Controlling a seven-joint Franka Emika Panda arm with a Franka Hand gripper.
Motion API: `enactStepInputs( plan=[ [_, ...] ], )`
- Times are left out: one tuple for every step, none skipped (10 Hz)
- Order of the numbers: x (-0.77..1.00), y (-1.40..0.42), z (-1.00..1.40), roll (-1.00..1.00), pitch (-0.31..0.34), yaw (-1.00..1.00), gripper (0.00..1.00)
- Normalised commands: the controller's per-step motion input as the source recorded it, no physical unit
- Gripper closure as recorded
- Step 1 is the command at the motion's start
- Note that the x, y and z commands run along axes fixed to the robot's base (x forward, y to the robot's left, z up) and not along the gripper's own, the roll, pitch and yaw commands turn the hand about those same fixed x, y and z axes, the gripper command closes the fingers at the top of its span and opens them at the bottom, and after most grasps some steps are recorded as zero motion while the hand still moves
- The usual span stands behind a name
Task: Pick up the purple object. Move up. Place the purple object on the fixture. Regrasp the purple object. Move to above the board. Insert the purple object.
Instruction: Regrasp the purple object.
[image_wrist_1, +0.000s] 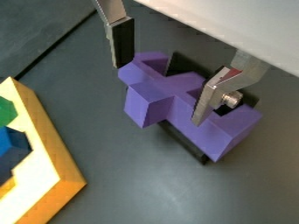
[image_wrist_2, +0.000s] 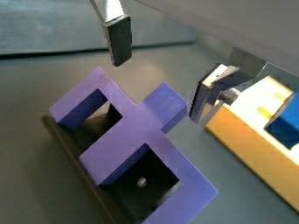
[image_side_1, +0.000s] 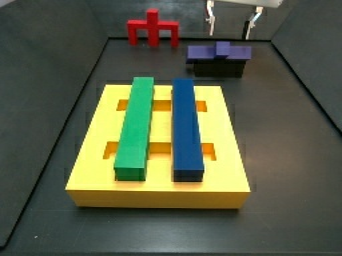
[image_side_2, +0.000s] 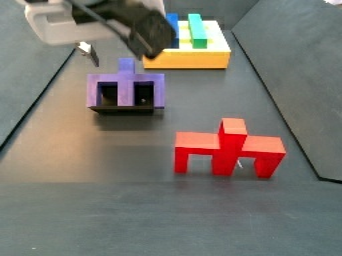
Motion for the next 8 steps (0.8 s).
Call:
enactStepInputs(
  plan=[
    [0.00,-0.09,0.05,1.00,0.234,0.17,0.00],
    [0.00,-0.05,0.08,1.00,0.226,0.15,0.00],
    [0.00,-0.04,0.08,1.00,0.231,0.16,0.00],
    [0.00,-0.01,0.07,1.00,0.229,0.16,0.00],
    [0.00,0.00,0.07,1.00,0.220,0.16,0.00],
    [0.00,0.00,0.12,1.00,0.211,0.15,0.00],
    [0.00,0.01,0.12,0.95,0.163,0.14,0.00],
    [-0.02,0.01,0.08,0.84,0.103,0.15,0.00]
  ],
)
